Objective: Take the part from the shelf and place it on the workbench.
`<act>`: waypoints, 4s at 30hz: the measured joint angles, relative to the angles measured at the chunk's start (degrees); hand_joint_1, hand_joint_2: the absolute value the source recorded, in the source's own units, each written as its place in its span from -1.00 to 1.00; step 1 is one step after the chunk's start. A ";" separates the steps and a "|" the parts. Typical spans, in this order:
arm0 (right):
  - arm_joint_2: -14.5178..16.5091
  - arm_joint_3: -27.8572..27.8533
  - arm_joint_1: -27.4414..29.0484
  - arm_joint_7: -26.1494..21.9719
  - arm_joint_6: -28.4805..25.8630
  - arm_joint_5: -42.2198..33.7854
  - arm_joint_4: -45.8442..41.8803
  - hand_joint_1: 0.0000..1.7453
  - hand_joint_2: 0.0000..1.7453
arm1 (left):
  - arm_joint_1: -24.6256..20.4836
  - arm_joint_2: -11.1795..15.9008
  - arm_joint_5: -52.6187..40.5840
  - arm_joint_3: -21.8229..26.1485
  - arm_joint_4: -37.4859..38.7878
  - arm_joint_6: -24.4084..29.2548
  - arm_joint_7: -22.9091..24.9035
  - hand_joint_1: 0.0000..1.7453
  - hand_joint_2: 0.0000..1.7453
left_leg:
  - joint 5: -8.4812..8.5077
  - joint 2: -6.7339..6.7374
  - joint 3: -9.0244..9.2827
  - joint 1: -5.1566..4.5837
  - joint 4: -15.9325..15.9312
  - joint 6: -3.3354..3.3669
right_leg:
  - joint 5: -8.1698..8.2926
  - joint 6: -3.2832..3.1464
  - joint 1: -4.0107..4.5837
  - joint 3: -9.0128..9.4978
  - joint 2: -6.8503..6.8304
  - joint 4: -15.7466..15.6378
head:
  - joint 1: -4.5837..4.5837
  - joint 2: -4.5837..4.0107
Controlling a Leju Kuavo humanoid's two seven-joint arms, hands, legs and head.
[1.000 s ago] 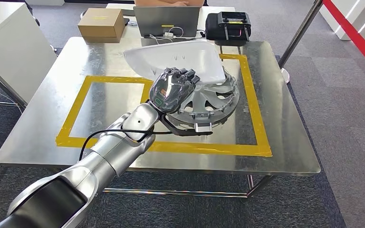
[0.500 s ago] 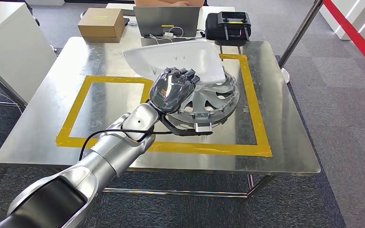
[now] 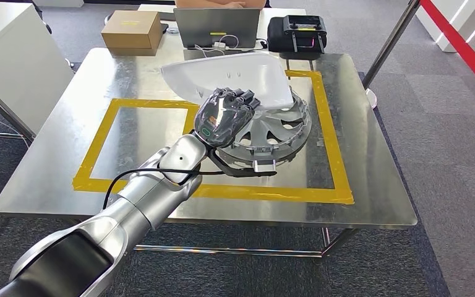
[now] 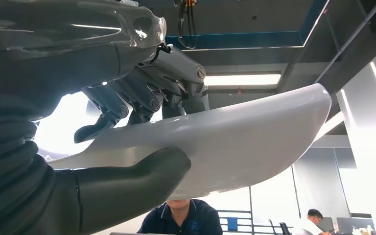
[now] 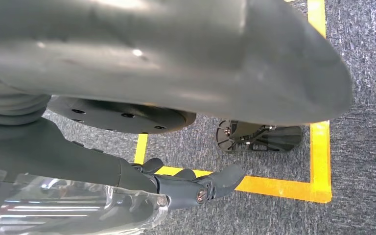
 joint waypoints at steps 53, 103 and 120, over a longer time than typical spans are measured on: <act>0.00 0.00 0.00 0.00 0.00 0.00 0.00 -1.00 -1.00 | -0.17 0.02 0.00 -0.30 0.09 0.00 0.01 1.00 1.00 | 0.00 0.00 -0.09 0.00 0.00 0.00 | 0.00 0.00 0.00 -0.10 0.00 0.00 | -0.01 0.00; 0.00 0.00 0.00 0.00 0.00 0.00 0.00 -1.00 -1.00 | -0.17 0.02 0.00 -0.62 0.07 0.00 0.01 1.00 1.00 | 0.00 0.00 -0.20 0.01 0.00 0.00 | 0.00 0.00 0.01 -0.22 0.00 0.01 | -0.01 0.00; 0.00 0.00 0.00 0.00 0.00 0.00 0.00 -1.00 -1.00 | -0.18 0.02 0.00 -0.71 0.07 0.00 0.02 1.00 1.00 | 0.00 0.00 -0.23 0.01 0.00 0.00 | 0.00 0.00 0.01 -0.24 0.00 0.02 | -0.01 0.00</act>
